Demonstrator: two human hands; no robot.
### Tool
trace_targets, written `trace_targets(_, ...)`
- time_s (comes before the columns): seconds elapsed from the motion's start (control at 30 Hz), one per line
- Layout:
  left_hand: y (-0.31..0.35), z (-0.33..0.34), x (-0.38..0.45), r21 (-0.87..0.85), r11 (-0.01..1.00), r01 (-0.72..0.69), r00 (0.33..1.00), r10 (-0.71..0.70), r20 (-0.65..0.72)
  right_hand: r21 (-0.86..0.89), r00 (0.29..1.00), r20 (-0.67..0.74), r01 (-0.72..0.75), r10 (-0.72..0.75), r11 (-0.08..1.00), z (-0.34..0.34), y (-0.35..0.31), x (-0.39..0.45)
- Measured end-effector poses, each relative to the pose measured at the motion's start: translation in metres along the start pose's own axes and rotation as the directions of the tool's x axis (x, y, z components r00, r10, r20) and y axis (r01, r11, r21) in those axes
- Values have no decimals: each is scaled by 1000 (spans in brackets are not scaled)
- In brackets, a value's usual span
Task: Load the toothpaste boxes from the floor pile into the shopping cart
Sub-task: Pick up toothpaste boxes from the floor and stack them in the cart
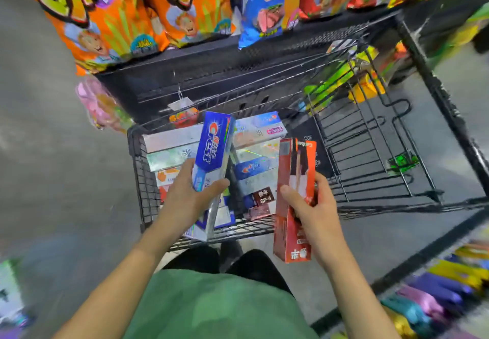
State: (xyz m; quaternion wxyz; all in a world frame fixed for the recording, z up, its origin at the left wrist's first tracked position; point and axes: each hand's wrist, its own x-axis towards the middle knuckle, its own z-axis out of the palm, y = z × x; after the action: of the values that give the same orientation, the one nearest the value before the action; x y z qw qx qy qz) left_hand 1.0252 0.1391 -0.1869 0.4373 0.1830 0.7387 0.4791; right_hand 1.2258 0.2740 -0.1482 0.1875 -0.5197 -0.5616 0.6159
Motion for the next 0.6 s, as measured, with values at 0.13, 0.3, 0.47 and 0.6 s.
trace_targets(0.13, 3, 16, 16, 33, 999, 23, 1000, -23, -11, -133, 999, 36, 30, -26, 991, -19, 0, 32)
trace_targets(0.3, 5, 44, 36, 85, 993, 83, 994, -76, -79, -311, 988, 145, 94, -50, 946, -46, 12, 76)
trace_targets(0.47, 0, 72, 43, 62, 989, 132, 982, -122, -144, -582, 929, 370, 219, 15, 783, -65, 20, 120)
trace_targets(0.6, -5, 91, 48, 86, 985, 148, 967, -125, -221, -719, 799, 591, 458, 112, 522, -68, 40, 157)
